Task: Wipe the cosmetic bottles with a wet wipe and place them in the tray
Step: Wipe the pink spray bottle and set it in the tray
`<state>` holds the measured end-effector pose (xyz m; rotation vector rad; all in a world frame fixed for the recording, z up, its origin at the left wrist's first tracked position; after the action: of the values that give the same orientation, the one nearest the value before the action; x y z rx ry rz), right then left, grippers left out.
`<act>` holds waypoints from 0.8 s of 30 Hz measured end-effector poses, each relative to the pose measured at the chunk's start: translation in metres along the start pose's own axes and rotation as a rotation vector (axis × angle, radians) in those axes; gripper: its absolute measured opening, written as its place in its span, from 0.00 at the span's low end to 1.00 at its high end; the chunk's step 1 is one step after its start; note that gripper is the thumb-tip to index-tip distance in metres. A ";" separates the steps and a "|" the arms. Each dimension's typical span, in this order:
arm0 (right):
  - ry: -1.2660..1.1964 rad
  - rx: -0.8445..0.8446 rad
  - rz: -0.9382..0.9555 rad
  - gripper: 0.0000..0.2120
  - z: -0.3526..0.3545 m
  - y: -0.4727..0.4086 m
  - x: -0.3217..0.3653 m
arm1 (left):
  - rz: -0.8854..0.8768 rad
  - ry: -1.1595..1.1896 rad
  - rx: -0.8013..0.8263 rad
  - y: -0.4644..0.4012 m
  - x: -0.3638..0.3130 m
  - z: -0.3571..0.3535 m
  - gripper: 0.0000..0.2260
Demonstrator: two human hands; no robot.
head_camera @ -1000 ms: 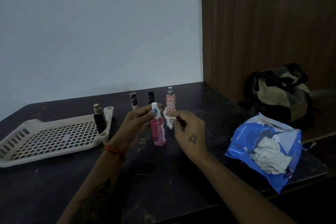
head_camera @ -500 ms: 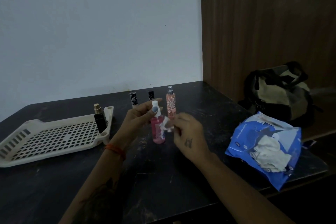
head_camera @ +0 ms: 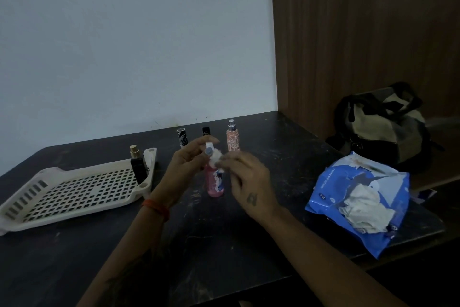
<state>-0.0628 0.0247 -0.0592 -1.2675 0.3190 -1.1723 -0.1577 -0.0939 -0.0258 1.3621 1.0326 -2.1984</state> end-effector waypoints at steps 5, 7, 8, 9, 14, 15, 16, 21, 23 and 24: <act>-0.045 0.060 -0.066 0.11 -0.005 -0.001 -0.002 | -0.069 -0.193 -0.102 0.000 -0.010 -0.005 0.10; -0.124 0.031 -0.122 0.10 -0.005 -0.007 -0.004 | -0.059 -0.206 -0.124 0.000 -0.012 -0.004 0.10; -0.161 0.019 -0.156 0.09 -0.005 -0.010 -0.006 | -0.054 -0.208 -0.133 0.000 -0.012 -0.003 0.11; -0.194 0.013 -0.203 0.08 -0.006 -0.014 -0.006 | -0.051 -0.217 -0.140 0.000 -0.012 -0.002 0.11; -0.298 0.118 -0.483 0.04 -0.015 -0.032 -0.015 | -0.039 -0.265 -0.144 0.003 -0.010 0.001 0.13; -0.343 0.171 -0.551 0.05 -0.016 -0.035 -0.017 | -0.032 -0.275 -0.145 0.003 -0.010 0.002 0.14; -0.413 0.220 -0.627 0.07 -0.017 -0.039 -0.019 | -0.026 -0.286 -0.147 0.003 -0.010 0.002 0.14; -0.462 0.470 -0.777 0.11 -0.021 -0.042 -0.021 | -0.046 -0.293 -0.146 0.007 -0.011 0.001 0.14; -0.389 0.520 -0.778 0.11 -0.019 -0.033 -0.022 | -0.049 -0.274 -0.140 0.007 -0.012 0.000 0.14; -0.351 0.527 -0.770 0.11 -0.016 -0.028 -0.023 | -0.048 -0.278 -0.138 0.007 -0.012 0.000 0.14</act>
<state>-0.0995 0.0385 -0.0499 -1.1062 -0.7614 -1.4984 -0.1473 -0.0991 -0.0178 0.9494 1.0963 -2.2253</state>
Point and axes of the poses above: each hand's wrist, its own y-axis away from the middle knuckle, its own z-axis out of the back of the hand, x = y × z, the point moved 1 cm from there along -y, towards the middle knuckle, and after that the axes turned 7 degrees about -y, right-handed, at the moved point
